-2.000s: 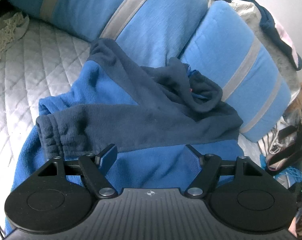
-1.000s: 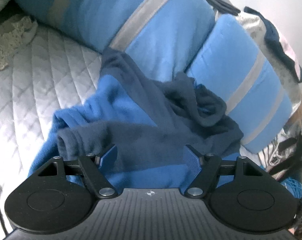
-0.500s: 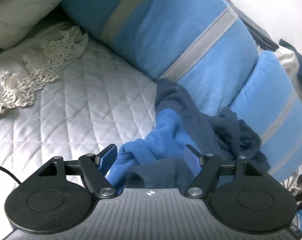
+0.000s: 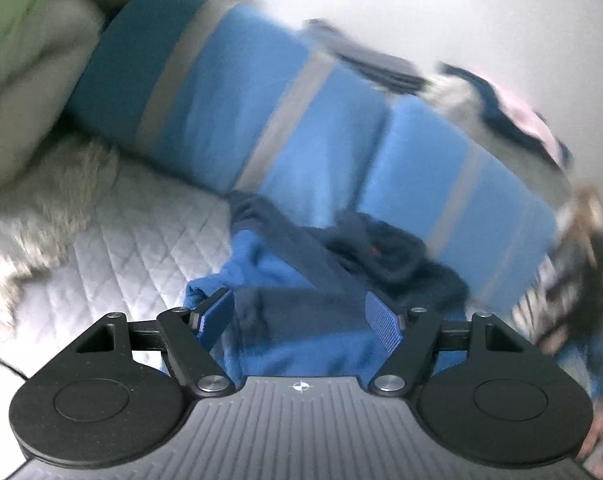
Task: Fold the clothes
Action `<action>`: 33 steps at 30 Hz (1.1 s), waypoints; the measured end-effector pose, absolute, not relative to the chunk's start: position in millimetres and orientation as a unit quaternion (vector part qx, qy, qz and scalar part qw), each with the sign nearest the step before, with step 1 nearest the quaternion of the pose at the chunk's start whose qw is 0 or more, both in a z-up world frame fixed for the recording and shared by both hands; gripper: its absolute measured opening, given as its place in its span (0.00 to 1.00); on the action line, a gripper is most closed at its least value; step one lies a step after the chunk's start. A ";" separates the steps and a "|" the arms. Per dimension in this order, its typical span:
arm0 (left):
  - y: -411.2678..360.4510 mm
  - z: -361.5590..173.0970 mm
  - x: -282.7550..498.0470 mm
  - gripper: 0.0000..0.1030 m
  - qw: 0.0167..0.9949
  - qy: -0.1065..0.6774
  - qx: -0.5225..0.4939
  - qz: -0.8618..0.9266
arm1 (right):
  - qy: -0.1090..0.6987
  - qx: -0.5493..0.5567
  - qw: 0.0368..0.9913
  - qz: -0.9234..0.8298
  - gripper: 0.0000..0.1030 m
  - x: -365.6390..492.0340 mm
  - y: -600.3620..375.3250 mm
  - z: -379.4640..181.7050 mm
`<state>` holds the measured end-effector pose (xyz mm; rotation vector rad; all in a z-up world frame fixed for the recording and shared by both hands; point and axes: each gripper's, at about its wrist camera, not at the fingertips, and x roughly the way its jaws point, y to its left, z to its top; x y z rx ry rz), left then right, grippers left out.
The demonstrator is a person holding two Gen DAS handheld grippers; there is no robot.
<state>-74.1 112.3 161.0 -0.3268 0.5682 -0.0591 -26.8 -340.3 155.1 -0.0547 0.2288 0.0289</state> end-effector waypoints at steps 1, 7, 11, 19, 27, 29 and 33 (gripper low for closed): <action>109.4 174.0 -90.5 0.70 0.951 0.275 -0.137 -0.037 | 0.121 -0.015 0.992 0.021 1.00 -37.4 -347.8 164.9; 108.5 253.5 -176.5 0.70 0.965 0.253 -0.057 -0.035 | 0.102 -0.008 0.995 0.019 1.00 -112.5 -386.8 248.7; 115.4 281.2 -204.8 0.73 0.957 0.279 -0.068 -0.039 | 0.097 -0.004 0.995 0.023 1.00 -149.0 -410.5 294.4; 133.2 197.7 -179.2 0.74 0.935 0.344 -0.092 -0.007 | 0.284 0.005 0.956 0.073 1.00 -120.0 -422.3 245.5; 146.2 68.4 -145.3 0.74 0.885 0.431 -0.168 0.055 | 0.471 0.000 0.880 0.066 0.95 -71.0 -404.6 109.5; 146.2 49.9 -138.0 0.73 0.867 0.456 -0.193 0.058 | 0.497 0.011 0.865 0.069 0.95 -64.6 -398.2 90.7; 139.6 26.0 -130.4 0.66 0.853 0.478 -0.203 0.056 | 0.538 0.020 0.840 0.074 0.95 -51.8 -387.2 63.3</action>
